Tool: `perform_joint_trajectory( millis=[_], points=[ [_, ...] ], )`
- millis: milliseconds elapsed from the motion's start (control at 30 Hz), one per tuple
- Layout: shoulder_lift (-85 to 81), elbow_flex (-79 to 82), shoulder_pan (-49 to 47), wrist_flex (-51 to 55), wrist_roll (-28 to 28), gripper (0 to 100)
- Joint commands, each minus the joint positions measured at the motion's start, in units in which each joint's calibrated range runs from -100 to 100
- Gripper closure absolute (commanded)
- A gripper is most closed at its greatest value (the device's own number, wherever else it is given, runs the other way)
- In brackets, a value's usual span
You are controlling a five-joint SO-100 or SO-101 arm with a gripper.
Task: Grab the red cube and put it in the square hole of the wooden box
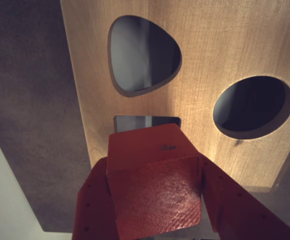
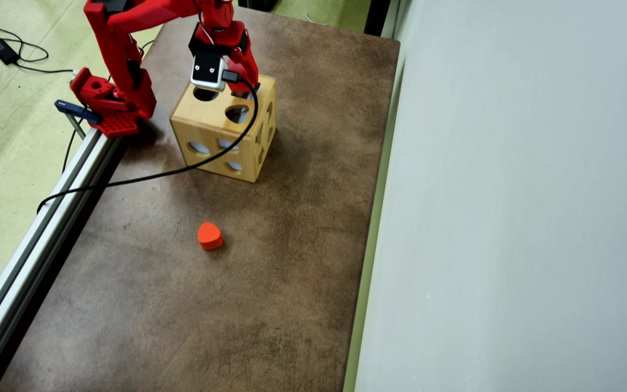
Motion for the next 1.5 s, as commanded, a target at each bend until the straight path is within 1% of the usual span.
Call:
perform_joint_trajectory(
  millis=[0, 333, 500, 867, 1067, 1467],
  points=[
    [0.0, -0.4, 0.2, -0.1, -0.2, 98],
    [0.1, -0.3, -0.6, 0.1, -0.3, 98],
    [3.9, -0.4, -0.6, 0.1, -0.3, 98],
    [3.3, 0.5, -0.7, 0.5, -0.3, 98],
    [2.0, 4.8, -0.7, 0.2, -3.7, 98],
    [0.7, 4.8, 0.1, 0.2, -4.0, 97]
  ],
)
